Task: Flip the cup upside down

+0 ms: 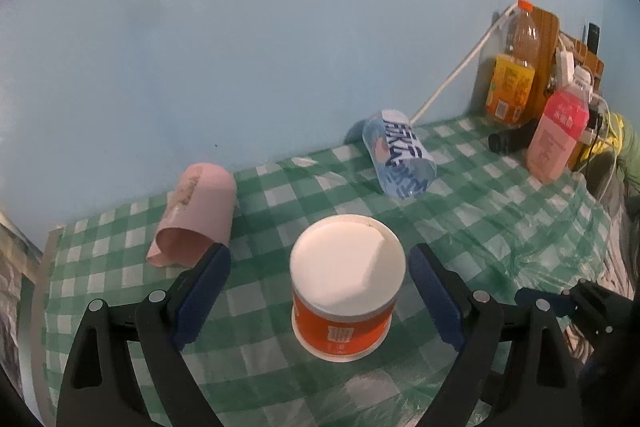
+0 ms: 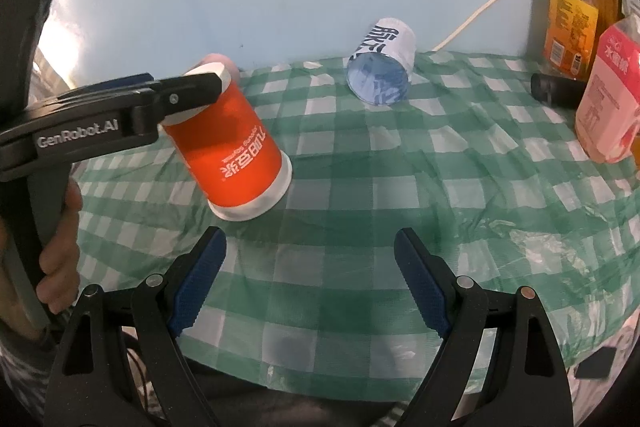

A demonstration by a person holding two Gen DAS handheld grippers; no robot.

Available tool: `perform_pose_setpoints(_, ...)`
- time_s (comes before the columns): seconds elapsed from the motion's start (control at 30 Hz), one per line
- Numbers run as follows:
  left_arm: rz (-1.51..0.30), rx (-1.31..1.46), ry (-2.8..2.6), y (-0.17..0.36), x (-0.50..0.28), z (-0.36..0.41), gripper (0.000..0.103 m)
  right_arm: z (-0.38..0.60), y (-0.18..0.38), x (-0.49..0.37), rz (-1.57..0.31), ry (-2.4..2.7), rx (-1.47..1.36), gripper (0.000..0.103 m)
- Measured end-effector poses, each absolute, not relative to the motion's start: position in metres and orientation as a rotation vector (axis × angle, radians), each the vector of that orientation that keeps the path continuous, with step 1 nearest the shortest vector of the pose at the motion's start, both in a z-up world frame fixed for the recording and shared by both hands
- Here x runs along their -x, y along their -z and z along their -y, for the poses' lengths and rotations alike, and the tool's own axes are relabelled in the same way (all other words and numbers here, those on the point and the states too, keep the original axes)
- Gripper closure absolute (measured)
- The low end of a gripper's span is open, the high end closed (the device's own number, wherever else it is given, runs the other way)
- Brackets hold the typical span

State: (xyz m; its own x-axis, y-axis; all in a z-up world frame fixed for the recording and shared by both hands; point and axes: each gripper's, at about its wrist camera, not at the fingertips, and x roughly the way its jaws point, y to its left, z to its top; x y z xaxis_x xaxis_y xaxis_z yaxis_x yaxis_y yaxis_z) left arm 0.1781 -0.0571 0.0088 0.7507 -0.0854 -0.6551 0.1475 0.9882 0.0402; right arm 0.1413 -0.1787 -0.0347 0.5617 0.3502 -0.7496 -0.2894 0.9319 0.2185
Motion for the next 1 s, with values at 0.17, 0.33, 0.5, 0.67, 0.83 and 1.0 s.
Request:
perform_pose_setpoints(0.17,-0.581,-0.071,0.096,-0.026,-0.155,0.046,0.011,0.177,0.032,-0.135,-0.869,-0.378,-0.061,0.017)
perform_pose_setpoints(0.33,-0.446,-0.007,0.087,-0.037,-0.109,0.028,0.011,0.177,0.024,-0.128,-0.808,-0.394,-0.063,0.017)
perform_pose_setpoints(0.5,-0.369,-0.028,0.058,-0.039,-0.067,0.024,0.01,0.176,0.009,-0.118,-0.739,-0.378,-0.036,0.017)
perform_pose_setpoints(0.67,-0.361,-0.024,0.064,-0.039,-0.048,0.025,0.01,0.173,-0.005,-0.103,-0.666,-0.383,-0.004,0.017)
perform_pose_setpoints(0.83,-0.386,0.014,0.068,-0.025,-0.033,0.019,0.01,0.169,-0.015,-0.088,-0.603,-0.365,0.05,0.017)
perform_pose_setpoints(1.0,-0.403,0.022,0.056,-0.015,-0.025,0.011,0.01,0.17,-0.023,-0.079,-0.562,-0.355,0.062,0.017)
